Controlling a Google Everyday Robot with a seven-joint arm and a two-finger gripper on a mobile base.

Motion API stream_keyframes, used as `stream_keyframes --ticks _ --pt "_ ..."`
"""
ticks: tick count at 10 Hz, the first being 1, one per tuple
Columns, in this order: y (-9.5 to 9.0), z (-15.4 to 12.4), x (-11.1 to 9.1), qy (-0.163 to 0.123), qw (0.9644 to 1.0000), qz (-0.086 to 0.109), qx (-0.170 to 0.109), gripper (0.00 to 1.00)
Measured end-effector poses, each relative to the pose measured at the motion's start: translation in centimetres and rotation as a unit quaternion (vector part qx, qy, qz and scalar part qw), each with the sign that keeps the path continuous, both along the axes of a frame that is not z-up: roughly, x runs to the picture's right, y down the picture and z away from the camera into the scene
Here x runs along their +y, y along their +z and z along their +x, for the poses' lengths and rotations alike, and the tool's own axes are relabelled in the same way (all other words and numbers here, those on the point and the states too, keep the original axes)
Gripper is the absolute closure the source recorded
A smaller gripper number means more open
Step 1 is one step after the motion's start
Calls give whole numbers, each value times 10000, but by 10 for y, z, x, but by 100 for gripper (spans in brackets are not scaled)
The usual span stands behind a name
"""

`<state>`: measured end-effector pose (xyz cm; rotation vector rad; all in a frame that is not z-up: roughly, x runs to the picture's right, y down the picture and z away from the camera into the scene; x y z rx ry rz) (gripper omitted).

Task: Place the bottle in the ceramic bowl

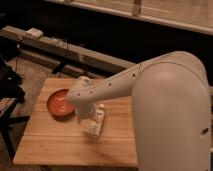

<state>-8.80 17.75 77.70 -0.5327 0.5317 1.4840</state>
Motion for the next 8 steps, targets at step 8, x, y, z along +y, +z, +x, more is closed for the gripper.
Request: stream_keyframes --ticks 8 --pt "45 30 20 142 9991 -360 191 36"
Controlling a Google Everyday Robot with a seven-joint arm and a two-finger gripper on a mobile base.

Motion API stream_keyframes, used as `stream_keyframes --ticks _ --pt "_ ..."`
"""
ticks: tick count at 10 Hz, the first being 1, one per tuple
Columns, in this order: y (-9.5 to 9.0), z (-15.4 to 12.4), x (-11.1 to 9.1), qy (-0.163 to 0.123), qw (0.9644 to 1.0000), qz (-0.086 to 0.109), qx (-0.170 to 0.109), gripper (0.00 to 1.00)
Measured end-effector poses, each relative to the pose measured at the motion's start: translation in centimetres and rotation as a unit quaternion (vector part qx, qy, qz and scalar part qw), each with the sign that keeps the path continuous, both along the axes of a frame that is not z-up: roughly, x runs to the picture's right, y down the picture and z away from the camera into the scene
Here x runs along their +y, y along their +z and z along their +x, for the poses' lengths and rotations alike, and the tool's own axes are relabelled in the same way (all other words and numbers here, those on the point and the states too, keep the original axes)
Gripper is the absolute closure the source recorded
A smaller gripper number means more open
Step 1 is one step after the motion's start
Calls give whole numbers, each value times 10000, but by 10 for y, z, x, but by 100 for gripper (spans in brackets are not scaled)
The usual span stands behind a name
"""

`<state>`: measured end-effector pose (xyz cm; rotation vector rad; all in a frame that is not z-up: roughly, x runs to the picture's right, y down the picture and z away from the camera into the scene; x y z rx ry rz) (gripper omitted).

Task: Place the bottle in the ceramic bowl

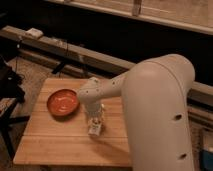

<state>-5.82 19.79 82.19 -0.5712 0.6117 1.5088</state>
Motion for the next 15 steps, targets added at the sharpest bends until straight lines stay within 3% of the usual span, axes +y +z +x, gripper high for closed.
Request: stream_keyframes --ticks 4,6,10,15 --pt "11 1 9 90 9998 -148 2 72" --pt "3 -1 -7 70 10000 -42 -24 83" --pt "-26 -28 -72 -234 9991 294 -191 83" --pt "-13 -103 -113 -646 9945 530 -626 83"
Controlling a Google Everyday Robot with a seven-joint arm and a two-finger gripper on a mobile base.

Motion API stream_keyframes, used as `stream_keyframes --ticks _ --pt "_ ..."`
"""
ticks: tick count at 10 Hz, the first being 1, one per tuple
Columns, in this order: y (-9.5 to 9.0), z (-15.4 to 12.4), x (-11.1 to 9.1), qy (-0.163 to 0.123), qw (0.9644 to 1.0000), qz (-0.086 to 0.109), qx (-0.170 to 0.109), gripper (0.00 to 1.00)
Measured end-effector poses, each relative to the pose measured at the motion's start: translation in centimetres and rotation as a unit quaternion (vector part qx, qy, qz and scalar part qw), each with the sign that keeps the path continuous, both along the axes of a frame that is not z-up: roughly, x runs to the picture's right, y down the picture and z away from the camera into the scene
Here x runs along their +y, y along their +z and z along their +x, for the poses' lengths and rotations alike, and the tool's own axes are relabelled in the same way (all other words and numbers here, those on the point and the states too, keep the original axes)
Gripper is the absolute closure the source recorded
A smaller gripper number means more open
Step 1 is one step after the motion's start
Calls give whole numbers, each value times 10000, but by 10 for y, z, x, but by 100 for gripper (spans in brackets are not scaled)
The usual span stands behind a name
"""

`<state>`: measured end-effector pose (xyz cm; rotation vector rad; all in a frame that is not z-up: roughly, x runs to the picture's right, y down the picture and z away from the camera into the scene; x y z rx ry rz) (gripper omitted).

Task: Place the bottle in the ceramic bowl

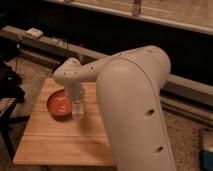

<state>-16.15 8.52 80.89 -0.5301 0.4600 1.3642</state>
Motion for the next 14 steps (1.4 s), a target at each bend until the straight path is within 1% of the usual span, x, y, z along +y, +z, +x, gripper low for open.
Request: stream_keyframes --ticks 3,5,6,7,8,10,11,12,14 --pt "13 -36 -23 -200 9995 71 -213 83" --pt "19 -57 -35 -315 9989 85 -346 83" --pt "26 -74 -41 -395 9982 77 -454 83" --pt "31 -83 -42 -426 9977 72 -524 83" --pt "37 -87 -42 -450 9974 61 -560 83" --pt "56 -91 -33 -462 9971 7 -612 83" --pt "61 -94 -27 -466 9969 -18 -629 79" --pt "65 -97 -22 -472 9968 -41 -649 70" --pt "79 -97 -8 -478 9966 -64 -665 48"
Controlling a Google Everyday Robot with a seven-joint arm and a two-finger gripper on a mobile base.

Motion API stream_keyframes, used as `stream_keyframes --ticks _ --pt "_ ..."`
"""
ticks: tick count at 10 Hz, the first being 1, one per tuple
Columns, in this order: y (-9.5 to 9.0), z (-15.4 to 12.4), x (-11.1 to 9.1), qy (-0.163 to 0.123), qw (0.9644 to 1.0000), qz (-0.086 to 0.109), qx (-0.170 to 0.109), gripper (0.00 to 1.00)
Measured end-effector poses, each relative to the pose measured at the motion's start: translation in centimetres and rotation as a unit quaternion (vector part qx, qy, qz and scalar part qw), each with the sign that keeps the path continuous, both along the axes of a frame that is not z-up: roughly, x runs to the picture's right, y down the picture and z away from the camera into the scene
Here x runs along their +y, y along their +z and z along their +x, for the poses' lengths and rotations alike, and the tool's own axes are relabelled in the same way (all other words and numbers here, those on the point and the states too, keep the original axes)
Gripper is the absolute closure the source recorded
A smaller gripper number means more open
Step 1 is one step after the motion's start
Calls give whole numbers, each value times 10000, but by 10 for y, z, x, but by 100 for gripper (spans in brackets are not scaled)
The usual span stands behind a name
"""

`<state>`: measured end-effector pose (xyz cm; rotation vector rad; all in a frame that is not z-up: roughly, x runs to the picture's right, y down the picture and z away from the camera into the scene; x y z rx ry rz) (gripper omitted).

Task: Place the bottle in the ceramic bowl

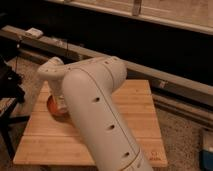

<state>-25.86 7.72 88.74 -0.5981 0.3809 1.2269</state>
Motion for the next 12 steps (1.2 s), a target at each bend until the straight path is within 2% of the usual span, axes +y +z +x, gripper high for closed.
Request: stream_keyframes --ticks 2,3,6,12 --pt "-1 -3 4 7 10000 -6 -44 29" --pt "-3 -4 3 20 10000 0 -73 26" --pt "-10 -5 2 71 9998 18 -178 26" --pt "-10 -5 2 61 9998 23 -182 26"
